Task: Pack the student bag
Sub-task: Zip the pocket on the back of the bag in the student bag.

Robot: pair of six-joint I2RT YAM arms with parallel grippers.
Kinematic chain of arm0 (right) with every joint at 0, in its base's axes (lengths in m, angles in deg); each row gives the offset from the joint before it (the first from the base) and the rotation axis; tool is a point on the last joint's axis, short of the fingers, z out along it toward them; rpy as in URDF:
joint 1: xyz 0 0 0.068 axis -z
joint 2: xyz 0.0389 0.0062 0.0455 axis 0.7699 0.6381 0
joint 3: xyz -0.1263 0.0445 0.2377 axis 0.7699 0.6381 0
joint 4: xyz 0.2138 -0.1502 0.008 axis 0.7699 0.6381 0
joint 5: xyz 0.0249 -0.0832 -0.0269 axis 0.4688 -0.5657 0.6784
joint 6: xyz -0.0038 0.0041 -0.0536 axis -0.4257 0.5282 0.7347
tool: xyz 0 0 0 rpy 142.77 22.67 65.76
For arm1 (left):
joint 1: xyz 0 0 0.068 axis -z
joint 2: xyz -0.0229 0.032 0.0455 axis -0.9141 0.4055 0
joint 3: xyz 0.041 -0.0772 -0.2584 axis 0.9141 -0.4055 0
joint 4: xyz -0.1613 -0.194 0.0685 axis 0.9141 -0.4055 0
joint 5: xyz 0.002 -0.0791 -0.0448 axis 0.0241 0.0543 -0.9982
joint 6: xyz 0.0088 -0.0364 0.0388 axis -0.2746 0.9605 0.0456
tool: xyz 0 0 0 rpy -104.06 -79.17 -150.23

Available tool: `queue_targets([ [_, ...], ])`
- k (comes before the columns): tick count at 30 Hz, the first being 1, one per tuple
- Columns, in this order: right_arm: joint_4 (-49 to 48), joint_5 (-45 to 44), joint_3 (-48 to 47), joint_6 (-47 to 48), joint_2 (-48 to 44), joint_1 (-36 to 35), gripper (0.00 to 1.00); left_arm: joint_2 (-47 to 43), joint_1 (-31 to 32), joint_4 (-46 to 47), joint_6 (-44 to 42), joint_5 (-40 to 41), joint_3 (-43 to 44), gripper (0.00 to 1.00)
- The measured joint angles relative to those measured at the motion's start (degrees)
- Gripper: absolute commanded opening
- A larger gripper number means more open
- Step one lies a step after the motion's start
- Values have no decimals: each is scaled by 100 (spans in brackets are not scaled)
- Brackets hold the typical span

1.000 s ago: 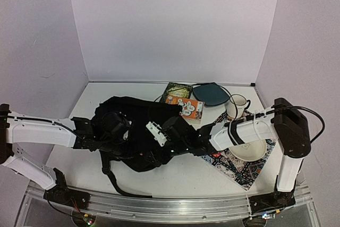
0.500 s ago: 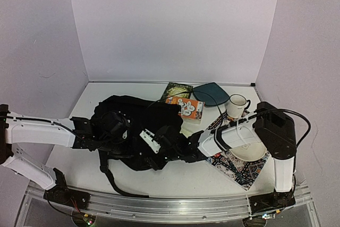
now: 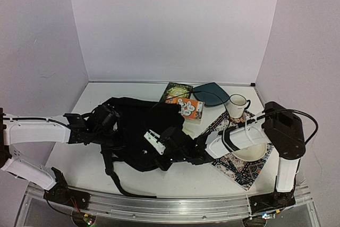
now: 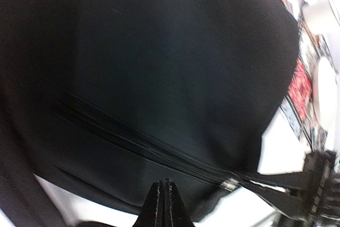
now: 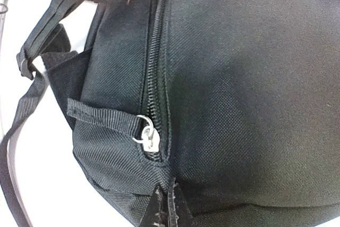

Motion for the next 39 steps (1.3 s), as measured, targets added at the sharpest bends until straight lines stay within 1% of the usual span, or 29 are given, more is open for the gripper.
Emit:
queue_targets([
  [6, 168, -55, 213, 6, -367, 0, 0, -103, -441, -220, -284, 276, 30, 1],
  [7, 193, -55, 214, 7, -406, 0, 0, -103, -465, -282, -349, 269, 66, 5],
  [10, 224, -52, 211, 14, -459, 0, 0, -103, -466, -360, -561, 18, 193, 23],
  [12, 246, -52, 210, 13, -459, 0, 0, -103, -464, -331, -634, -215, 235, 32],
  [15, 274, -50, 194, 13, -459, 0, 0, -139, -401, -329, -800, -558, 201, 39],
  [17, 278, -43, 184, 9, -459, 0, 0, -291, -325, -269, -883, -833, 106, 41],
  [20, 281, -28, 175, 0, -459, 0, 0, -594, -249, -83, -939, -1244, -106, 43],
  [24, 284, -10, 165, -2, -459, 2, 0, -642, -237, 369, -944, -1742, -361, 43],
  [27, 287, 1, 154, -2, -459, 7, 0, -470, -237, 687, -935, -2043, -532, 43],
  [31, 306, 23, 121, -3, -459, 11, 0, -98, -198, 1004, -945, -2286, -543, 43],
  [39, 318, 36, 72, -2, -459, 11, 0, 286, -72, 1359, -990, -2470, -556, 42],
])
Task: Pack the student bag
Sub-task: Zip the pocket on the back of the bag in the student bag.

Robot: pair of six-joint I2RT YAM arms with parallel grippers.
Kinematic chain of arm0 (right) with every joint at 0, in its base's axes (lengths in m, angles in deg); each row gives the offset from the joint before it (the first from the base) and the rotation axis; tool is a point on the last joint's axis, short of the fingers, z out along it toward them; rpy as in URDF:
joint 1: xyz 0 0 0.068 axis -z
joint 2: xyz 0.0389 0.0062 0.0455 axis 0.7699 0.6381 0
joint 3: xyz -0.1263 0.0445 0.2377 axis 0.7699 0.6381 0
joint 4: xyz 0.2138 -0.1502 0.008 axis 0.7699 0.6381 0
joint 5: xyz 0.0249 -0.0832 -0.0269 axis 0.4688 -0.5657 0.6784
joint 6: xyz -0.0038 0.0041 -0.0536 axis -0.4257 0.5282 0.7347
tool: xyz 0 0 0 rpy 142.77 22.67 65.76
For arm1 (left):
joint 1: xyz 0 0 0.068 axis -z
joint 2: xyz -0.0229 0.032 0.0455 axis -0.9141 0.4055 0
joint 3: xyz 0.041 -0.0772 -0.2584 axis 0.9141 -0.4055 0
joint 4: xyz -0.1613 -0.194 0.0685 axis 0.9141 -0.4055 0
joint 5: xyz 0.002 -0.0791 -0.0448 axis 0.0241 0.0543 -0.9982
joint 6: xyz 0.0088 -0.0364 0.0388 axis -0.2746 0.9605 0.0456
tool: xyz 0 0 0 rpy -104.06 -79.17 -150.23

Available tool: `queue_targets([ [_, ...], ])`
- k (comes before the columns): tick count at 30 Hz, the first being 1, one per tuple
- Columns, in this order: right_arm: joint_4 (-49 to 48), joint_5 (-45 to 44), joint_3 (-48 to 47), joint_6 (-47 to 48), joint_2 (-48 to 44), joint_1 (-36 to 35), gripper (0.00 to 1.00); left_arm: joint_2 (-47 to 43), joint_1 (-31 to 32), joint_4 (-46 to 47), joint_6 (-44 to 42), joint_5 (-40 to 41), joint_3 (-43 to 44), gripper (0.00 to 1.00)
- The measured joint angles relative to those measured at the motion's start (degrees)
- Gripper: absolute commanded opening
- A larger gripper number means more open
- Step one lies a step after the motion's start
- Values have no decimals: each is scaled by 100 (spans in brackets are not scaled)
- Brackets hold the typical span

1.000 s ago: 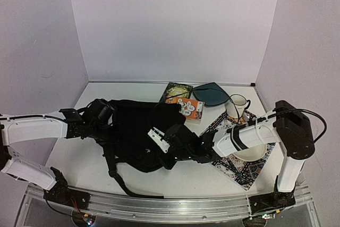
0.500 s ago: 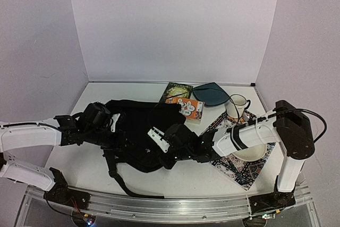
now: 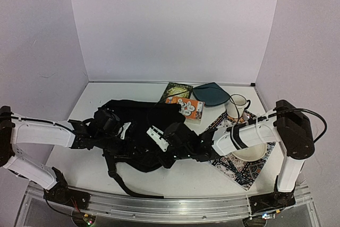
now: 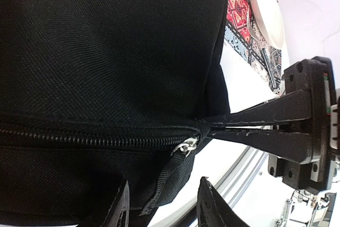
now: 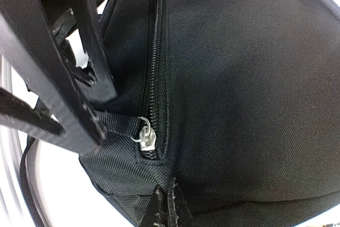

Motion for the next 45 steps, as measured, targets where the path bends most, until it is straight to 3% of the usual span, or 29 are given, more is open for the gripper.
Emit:
queue_targets([
  [6, 83, 16, -66, 0, 1, 0, 0, 209, 65, 201, -33, 1, -50, 36],
  [14, 137, 20, -92, 0, 2, 4, 0, 371, 137, 317, -65, 17, -50, 0],
  [22, 107, 7, -92, 0, 2, 4, 0, -2, 189, 20, -36, 500, -43, 0],
  [38, -57, -172, 68, 56, -434, 4, 0, -320, -530, -2051, -83, 3316, 722, 0],
  [45, -289, -183, 116, 66, -492, 0, 0, -281, -1069, -2232, -205, 3373, 905, 0],
])
